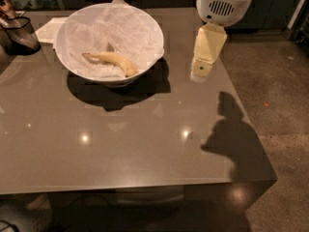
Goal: Pick banana from white bowl
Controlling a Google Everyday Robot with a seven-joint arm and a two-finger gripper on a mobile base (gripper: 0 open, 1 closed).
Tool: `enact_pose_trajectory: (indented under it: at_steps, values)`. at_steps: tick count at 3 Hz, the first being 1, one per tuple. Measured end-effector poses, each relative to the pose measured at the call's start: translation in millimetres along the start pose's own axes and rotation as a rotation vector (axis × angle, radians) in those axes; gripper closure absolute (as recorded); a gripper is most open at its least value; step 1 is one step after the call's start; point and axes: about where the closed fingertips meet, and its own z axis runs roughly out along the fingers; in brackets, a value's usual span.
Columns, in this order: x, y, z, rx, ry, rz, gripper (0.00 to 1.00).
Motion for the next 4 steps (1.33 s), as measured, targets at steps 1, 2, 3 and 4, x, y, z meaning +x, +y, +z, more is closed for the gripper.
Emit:
enact_pose_trajectory:
  at_steps: [1,2,3,4]
  values:
    - [-34.8,-10.2,3.6,-0.001,-0.018,-0.046,0.00]
    - [-37.3,-11.7,2.2,0.011,-0.032,-0.045,0.00]
    - [-55.6,-20.0,12.2,-0.031,-0.077,-0.016,0.00]
    - [-80.7,-37.7,20.5,-0.067,-0.108,0.010,0.00]
